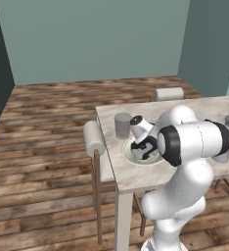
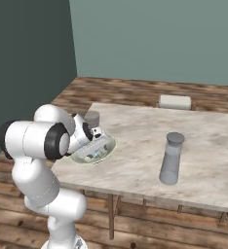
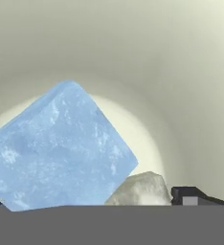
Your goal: There are two ice cubes in the ice bowl. Place both ice cubes in the glass cup.
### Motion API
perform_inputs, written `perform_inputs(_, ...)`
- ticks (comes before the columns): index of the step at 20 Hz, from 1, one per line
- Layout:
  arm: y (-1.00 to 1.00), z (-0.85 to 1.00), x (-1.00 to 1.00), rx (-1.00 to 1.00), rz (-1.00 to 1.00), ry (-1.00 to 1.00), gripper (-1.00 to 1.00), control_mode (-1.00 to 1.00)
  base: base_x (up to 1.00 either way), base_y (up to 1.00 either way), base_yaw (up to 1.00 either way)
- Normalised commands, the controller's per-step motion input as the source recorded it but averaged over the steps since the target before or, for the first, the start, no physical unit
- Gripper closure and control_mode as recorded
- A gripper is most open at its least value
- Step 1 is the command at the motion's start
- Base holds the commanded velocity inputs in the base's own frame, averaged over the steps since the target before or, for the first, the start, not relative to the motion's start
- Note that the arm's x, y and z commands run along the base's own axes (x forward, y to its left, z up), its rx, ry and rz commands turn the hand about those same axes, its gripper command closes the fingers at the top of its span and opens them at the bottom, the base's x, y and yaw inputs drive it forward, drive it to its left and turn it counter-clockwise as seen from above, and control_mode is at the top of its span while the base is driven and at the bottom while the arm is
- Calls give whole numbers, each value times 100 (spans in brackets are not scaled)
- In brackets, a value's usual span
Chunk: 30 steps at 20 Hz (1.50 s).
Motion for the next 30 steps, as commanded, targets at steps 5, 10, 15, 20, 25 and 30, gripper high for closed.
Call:
perform_inputs(5,-24,-53,0,-19,10,-3,-100,-100,0,0,0)
perform_inputs(10,-25,-83,-3,-17,8,0,100,-100,0,0,0)
perform_inputs(15,-33,-65,-8,-5,3,0,100,-100,0,0,0)
perform_inputs(20,-6,-10,-32,0,0,0,100,-100,0,0,0)
perform_inputs(25,-11,2,-93,7,-7,0,100,-100,0,0,0)
perform_inputs(30,-5,48,-91,14,-18,0,100,-100,0,0,0)
